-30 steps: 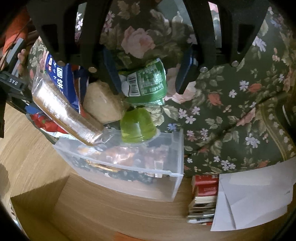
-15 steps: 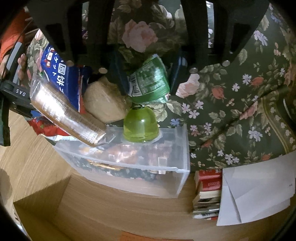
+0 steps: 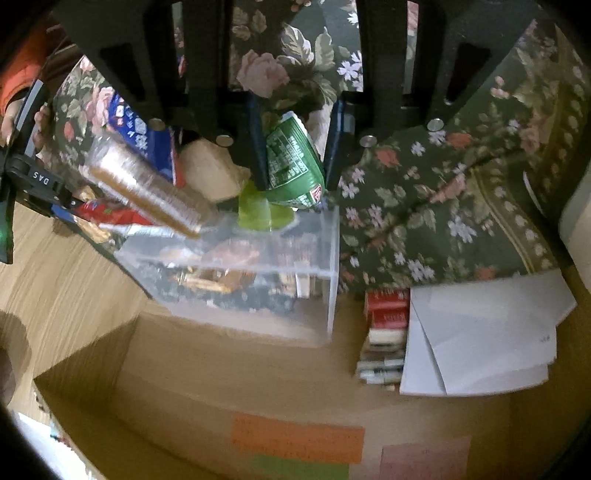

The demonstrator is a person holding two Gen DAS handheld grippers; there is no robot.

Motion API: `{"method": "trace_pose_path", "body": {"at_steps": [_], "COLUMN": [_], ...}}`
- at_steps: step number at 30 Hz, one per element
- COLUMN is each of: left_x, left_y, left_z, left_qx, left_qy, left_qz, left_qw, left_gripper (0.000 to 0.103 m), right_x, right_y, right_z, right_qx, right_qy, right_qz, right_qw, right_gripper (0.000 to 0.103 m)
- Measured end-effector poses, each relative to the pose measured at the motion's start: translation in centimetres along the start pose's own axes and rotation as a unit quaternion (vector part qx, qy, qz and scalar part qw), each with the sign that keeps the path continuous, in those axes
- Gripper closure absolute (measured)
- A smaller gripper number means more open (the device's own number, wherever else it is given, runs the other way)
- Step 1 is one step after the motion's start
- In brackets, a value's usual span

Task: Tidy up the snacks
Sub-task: 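Lift and carry the green can and peanut bag over the clear box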

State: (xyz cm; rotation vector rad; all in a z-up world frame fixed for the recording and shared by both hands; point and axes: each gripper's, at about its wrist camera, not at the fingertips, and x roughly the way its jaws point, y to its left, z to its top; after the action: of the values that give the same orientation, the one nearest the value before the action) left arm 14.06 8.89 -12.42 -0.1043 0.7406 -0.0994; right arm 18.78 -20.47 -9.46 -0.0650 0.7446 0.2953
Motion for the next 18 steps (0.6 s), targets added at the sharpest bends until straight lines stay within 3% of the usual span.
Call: {"method": "trace_pose_path", "body": {"at_steps": [6, 18], "left_x": [-1.9, -2.8], "left_y": [-0.8, -1.9], "left_z": [2.2, 7.3], "left_qx": [0.006, 0.008], "left_qy": [-0.036, -0.089], "left_qz": [0.006, 0.003], "left_qw": [0.9993, 0.9960], "left_gripper": [0.074, 0.073], "right_x": [-2.5, -4.7], "right_y": [0.0, 2.5], "right_z": [1.6, 6.3], "right_qx": [-0.004, -0.029], "right_qy": [-0.039, -0.117], "right_qz": [-0.004, 0.040], "right_qw": [0.999, 0.992], "right_gripper": [0.061, 0.061]}}
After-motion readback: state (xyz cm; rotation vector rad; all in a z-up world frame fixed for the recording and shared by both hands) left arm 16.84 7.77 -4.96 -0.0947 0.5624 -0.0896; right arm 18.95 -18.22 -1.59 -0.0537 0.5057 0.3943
